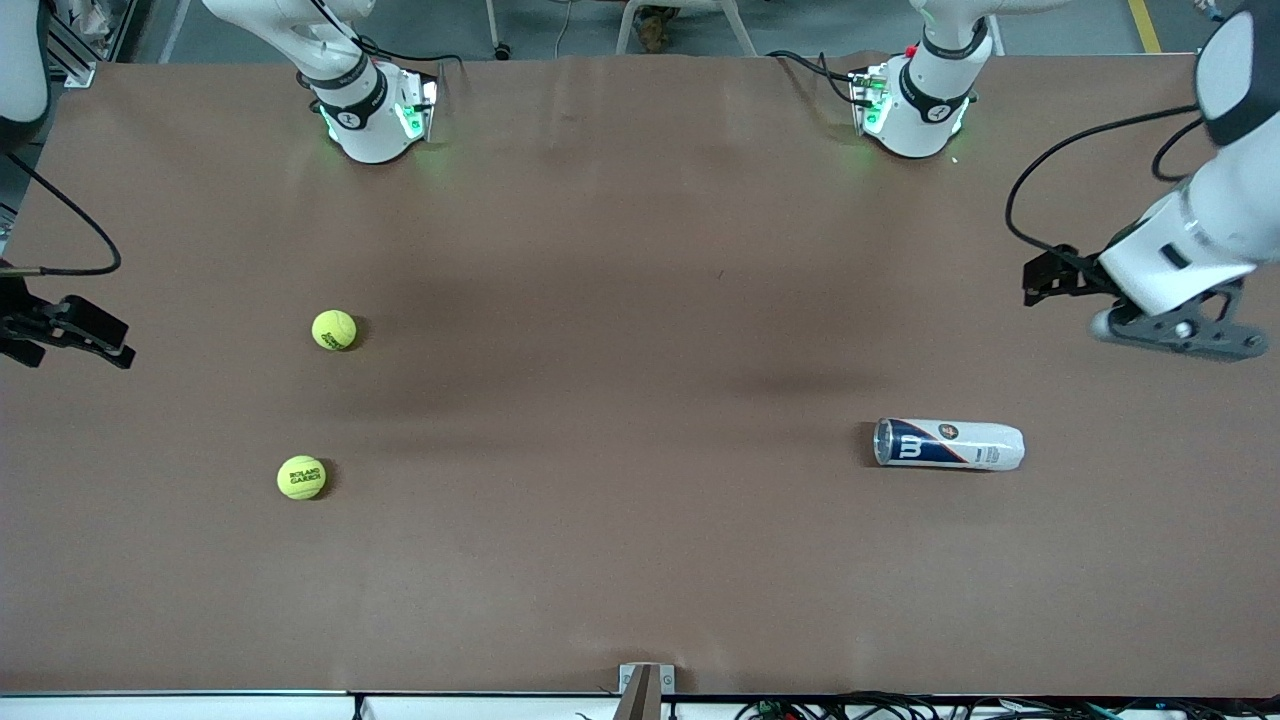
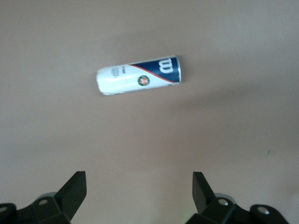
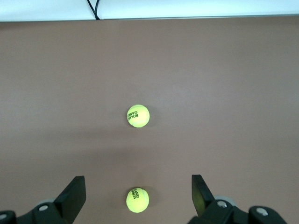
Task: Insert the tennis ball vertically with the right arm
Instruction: 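Reach the left gripper down to the lying Wilson can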
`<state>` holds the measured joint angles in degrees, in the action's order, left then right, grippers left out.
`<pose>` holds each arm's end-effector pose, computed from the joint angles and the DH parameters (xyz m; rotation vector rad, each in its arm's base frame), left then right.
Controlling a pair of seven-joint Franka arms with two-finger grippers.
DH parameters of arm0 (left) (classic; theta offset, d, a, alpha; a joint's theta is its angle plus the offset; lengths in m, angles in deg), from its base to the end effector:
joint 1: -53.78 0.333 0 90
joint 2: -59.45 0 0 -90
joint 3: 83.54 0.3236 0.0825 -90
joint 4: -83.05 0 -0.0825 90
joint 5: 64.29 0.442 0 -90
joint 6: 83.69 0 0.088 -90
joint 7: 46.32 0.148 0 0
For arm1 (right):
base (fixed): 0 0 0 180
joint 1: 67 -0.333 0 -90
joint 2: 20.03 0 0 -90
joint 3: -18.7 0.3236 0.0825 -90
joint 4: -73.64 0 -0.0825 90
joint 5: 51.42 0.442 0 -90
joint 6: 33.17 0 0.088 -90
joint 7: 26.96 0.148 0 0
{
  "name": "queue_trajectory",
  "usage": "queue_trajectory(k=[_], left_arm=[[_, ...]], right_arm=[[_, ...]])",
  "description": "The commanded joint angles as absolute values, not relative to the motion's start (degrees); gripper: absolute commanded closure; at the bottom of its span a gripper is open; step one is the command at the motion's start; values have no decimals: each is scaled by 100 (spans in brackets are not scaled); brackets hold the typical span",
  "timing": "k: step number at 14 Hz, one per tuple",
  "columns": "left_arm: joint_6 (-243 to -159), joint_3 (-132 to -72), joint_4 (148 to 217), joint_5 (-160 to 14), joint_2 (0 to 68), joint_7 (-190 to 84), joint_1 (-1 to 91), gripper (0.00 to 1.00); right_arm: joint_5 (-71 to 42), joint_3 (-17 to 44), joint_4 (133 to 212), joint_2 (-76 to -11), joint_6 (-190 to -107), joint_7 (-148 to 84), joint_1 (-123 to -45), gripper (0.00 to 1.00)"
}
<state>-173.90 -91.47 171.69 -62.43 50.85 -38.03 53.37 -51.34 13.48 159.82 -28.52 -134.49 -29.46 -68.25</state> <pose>0.6423 -0.0846 0.5100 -3.0908 0.4546 0.1896 0.6797 -0.0434 0.5507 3.1176 -0.0375 0.1808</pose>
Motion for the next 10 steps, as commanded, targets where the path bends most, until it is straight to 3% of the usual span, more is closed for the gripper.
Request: queue_trajectory(k=[1,10], left_arm=[[-17361,-9171,16997,-6157,4698,-3079,5273,0],[-17650,-9224,16962,-4689,3714,-1376,4587,1]], right_arm=[[-5248,1369,15995,-3135,-13451,-2960,-6815,0],[-5169,1377,15960,-3154,-13521,-2933,-6797,0]])
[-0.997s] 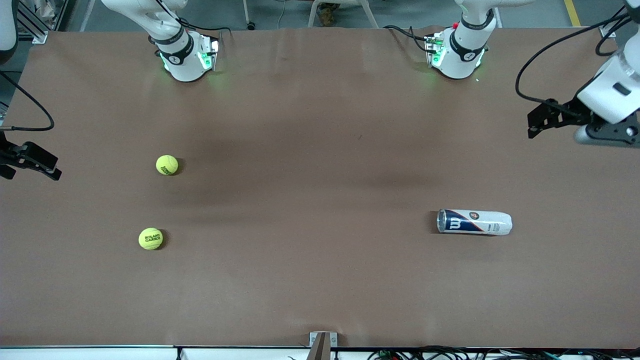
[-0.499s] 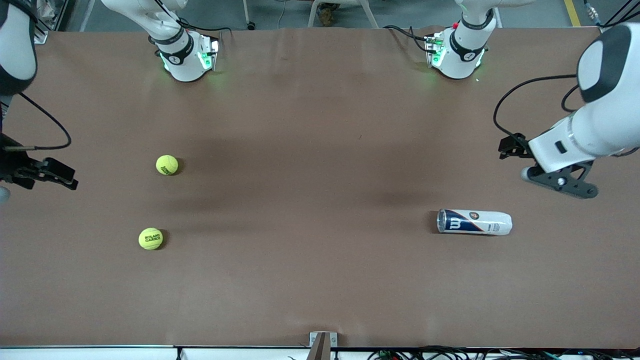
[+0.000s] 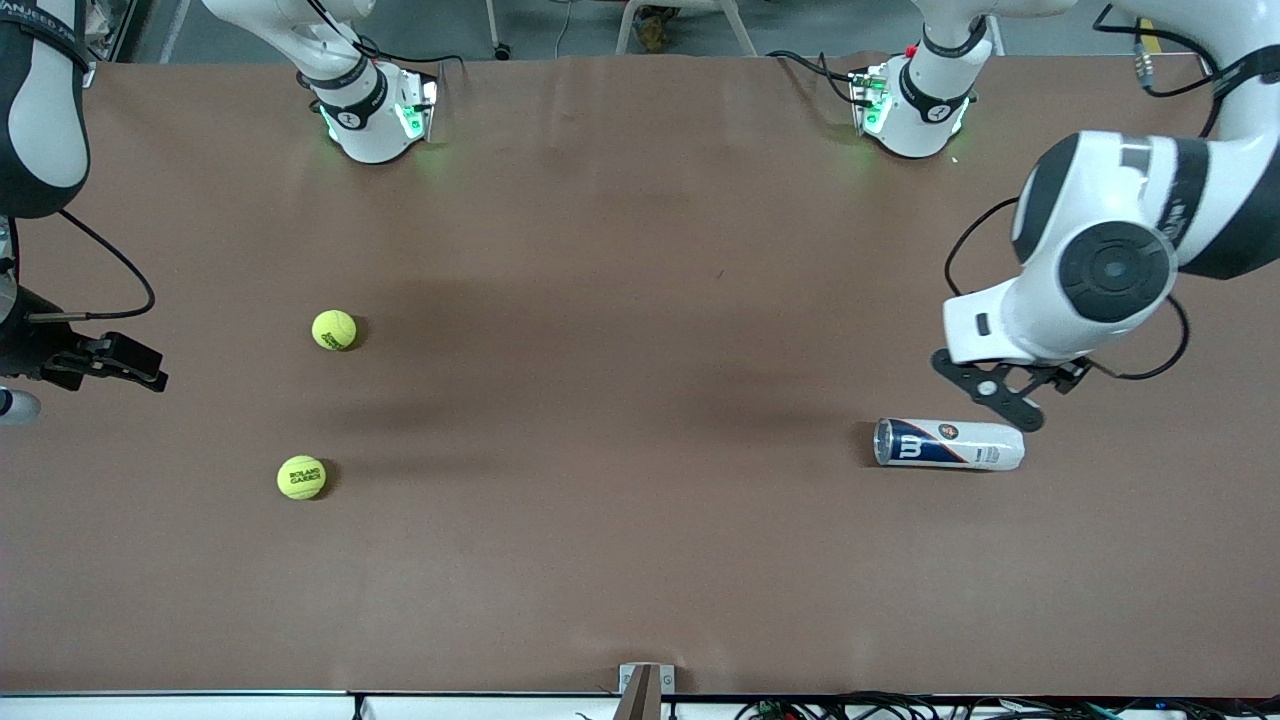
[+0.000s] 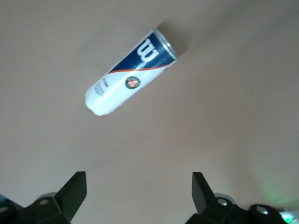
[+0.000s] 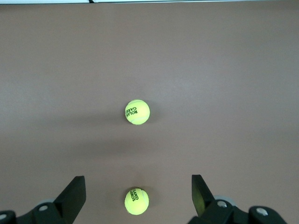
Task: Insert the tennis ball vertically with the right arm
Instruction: 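Reach the left gripper down to the lying Wilson can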
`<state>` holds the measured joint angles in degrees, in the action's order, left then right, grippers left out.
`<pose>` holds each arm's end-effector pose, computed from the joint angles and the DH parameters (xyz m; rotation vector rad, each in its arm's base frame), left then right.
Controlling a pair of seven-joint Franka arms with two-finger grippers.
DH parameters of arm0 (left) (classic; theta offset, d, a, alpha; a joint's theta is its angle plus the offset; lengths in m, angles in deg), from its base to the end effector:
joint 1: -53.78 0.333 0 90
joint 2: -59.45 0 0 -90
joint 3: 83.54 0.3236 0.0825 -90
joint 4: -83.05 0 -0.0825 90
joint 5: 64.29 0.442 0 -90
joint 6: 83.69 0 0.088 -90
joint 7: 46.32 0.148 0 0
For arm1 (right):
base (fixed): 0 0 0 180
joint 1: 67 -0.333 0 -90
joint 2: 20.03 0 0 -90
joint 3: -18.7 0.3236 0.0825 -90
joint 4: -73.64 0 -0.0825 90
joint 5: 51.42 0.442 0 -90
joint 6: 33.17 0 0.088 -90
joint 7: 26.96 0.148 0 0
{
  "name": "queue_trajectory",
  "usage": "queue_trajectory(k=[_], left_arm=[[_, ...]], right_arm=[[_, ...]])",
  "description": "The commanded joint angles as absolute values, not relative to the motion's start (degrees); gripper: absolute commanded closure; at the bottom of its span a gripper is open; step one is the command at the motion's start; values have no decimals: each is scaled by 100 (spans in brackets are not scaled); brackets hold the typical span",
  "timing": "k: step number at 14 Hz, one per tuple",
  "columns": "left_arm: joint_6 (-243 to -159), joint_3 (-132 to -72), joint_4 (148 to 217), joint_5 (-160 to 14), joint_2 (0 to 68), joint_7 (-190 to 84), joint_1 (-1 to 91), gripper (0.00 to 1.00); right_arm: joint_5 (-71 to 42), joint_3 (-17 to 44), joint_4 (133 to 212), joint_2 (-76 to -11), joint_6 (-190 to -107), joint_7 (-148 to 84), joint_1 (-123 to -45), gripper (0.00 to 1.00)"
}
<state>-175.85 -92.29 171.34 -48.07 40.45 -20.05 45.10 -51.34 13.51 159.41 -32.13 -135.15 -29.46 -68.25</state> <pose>0.6610 -0.1559 0.3995 -2.6710 1.1432 0.4036 0.6946 -0.0429 0.5126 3.1178 -0.0354 0.1115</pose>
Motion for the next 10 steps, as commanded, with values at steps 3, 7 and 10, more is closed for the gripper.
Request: queue_trajectory(k=[3,7,10], left_arm=[[-17904,-9215,16953,-4610,3266,-189,4631,1],[-18546,-9215,16971,-3971,2896,877,4623,0],[-18836,-9215,16971,-3468,2650,922,4561,0]], right_arm=[[-5230,1369,15969,-3154,-13617,-2951,-6797,0],[-5213,1377,15969,-3172,-13688,-2925,-6771,0],[-5169,1377,15969,-3180,-13688,-2925,-6762,0]])
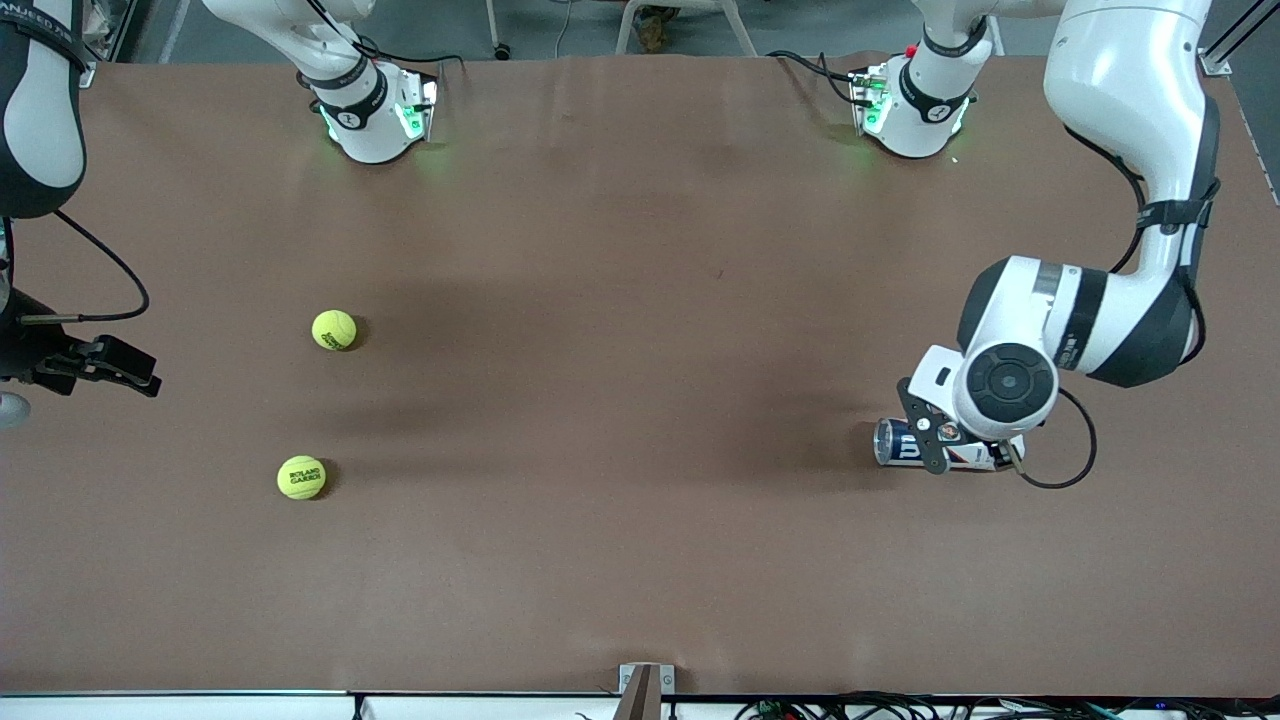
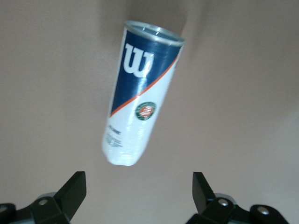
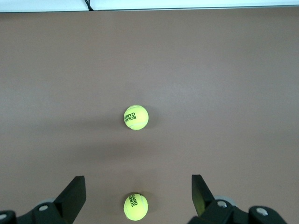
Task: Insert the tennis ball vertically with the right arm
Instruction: 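Grasp the Wilson can with the left gripper and stand it upright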
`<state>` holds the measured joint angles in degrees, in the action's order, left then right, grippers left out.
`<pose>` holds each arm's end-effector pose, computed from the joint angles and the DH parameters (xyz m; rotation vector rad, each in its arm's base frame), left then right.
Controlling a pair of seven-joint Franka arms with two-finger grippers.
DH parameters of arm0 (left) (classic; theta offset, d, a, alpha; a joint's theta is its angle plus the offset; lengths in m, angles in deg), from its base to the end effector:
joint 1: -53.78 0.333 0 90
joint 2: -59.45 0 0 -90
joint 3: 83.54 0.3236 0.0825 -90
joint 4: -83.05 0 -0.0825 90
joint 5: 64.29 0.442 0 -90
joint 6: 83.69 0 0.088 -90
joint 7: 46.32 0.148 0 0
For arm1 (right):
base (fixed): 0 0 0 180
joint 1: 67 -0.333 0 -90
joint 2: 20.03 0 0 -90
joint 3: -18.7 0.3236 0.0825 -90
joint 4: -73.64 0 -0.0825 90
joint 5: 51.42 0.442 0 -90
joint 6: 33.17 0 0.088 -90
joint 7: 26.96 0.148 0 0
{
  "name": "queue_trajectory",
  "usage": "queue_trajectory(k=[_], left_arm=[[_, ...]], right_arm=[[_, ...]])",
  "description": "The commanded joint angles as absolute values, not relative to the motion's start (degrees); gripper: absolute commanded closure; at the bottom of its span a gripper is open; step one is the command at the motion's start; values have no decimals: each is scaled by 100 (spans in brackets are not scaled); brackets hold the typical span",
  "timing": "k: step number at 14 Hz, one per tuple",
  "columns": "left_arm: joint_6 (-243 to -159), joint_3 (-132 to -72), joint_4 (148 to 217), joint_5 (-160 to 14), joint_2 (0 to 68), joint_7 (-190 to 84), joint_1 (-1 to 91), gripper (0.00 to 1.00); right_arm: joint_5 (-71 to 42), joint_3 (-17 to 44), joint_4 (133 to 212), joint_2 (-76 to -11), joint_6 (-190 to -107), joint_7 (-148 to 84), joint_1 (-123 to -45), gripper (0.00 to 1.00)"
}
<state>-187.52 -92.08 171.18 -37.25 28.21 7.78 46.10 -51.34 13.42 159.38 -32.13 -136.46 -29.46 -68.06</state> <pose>0.7048 -0.1362 0.2670 -2.1782 1.8192 0.5201 0.6976 -0.0463 0.5152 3.1144 -0.0425 0.1478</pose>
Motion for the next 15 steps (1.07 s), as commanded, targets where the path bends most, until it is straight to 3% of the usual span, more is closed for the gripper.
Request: queue_trajectory(k=[1,15], left_arm=[[-18985,-9215,16962,-3354,2510,922,4544,0],[-19171,-9215,17120,-2026,1867,616,4104,0]], right_arm=[[-5169,1369,15969,-3180,-13679,-2925,-6762,0],[-5160,1377,15995,-3259,-13635,-2968,-6762,0]])
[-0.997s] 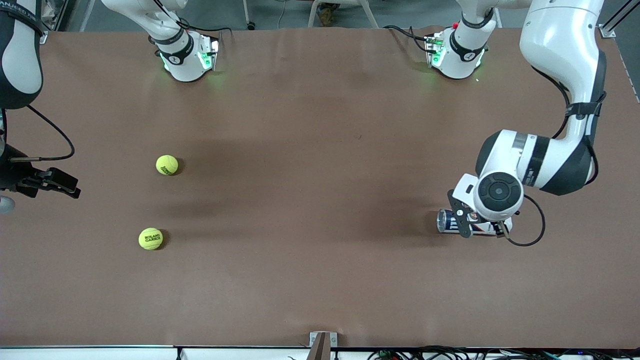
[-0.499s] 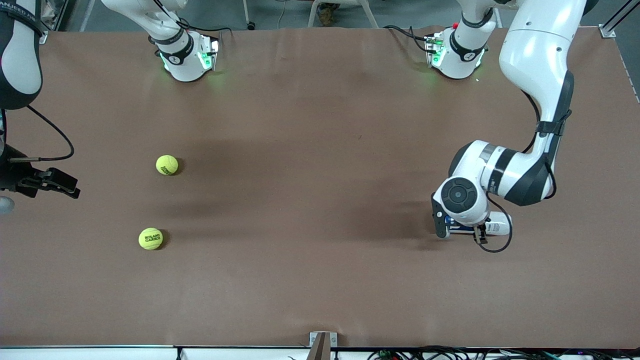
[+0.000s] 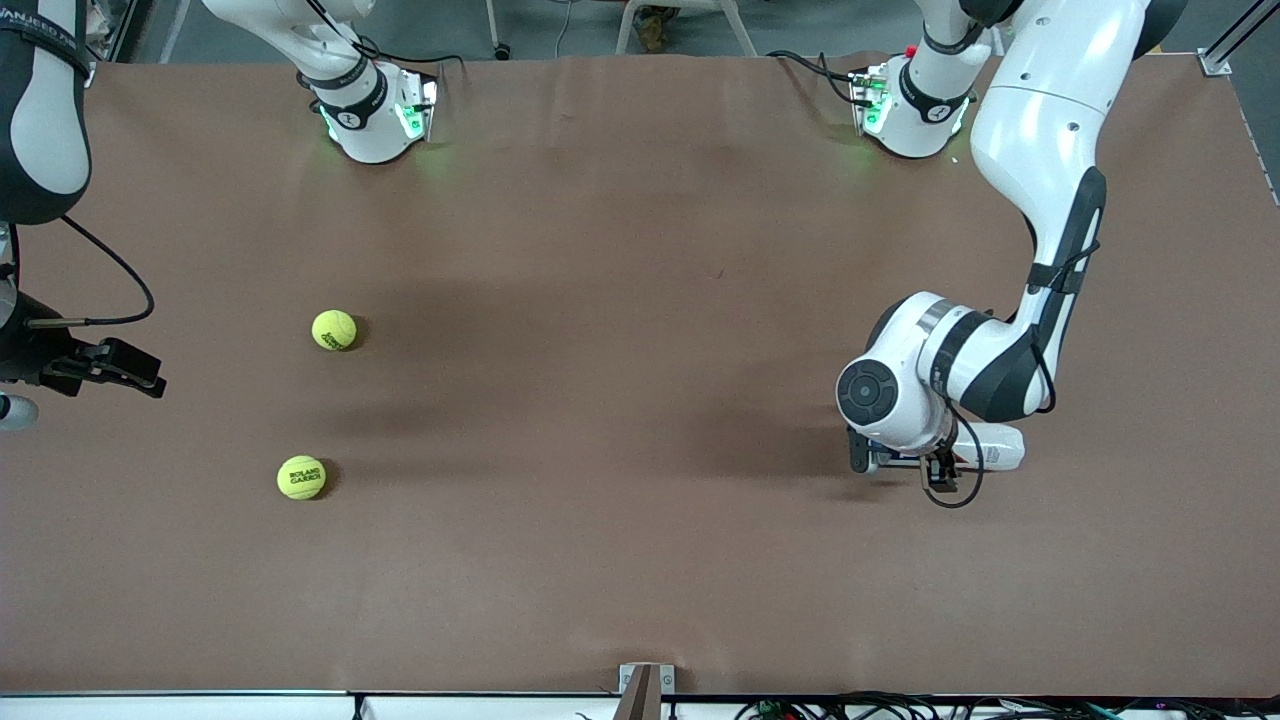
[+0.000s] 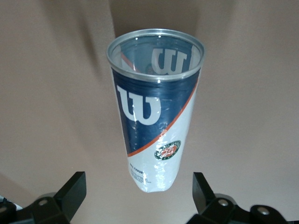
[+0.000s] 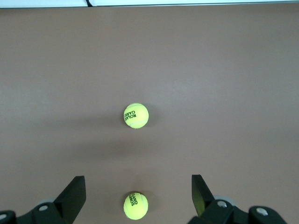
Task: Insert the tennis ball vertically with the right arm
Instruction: 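Grasp the Wilson can with the left gripper and stand it upright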
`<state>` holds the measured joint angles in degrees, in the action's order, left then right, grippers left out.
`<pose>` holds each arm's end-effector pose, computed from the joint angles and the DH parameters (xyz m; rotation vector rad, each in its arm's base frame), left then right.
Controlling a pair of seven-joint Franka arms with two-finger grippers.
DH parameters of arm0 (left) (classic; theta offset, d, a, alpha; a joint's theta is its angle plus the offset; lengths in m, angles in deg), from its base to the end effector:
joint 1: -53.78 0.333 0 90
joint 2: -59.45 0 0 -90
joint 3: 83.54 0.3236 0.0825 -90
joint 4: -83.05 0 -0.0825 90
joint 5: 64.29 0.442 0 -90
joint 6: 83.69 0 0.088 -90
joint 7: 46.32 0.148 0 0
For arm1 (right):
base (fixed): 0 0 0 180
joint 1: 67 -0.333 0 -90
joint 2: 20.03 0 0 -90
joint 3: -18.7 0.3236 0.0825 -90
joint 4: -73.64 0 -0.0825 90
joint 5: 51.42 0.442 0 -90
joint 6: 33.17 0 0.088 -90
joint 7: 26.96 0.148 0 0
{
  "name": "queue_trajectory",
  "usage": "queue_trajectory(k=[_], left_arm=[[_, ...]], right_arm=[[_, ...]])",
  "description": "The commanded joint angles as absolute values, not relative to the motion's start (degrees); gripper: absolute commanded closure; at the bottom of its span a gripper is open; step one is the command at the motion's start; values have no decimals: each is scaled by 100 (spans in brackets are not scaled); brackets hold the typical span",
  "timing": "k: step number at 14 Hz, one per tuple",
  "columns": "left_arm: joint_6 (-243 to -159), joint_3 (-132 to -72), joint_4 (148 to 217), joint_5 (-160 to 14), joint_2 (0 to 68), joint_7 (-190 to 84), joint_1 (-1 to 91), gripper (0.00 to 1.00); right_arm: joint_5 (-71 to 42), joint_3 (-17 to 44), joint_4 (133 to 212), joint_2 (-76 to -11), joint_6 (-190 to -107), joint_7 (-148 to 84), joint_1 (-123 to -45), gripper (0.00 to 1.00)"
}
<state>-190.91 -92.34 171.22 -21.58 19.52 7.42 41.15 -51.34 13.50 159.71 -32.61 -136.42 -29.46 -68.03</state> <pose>0.6990 -0.1797 0.1721 -1.7795 1.9269 0.6436 0.6983 -0.0458 0.5061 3.1159 -0.0412 0.1247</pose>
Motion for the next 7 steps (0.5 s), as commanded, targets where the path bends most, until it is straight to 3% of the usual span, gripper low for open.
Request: queue_trajectory(k=[1,3,7], left_arm=[[-19337,-9215,17216,-2008,1858,589,4104,0],[-19776,-9206,17453,-1729,1849,519,4183,2],[-19874,-9206,17638,-1551,1841,97,4183,3]], right_arm=[[-5160,1377,16013,-3259,-13618,-2960,-6753,0],[-5169,1377,16022,-3259,-13557,-2968,-6753,0],[-5169,1377,16039,-3259,-13161,-2951,-6893,0]])
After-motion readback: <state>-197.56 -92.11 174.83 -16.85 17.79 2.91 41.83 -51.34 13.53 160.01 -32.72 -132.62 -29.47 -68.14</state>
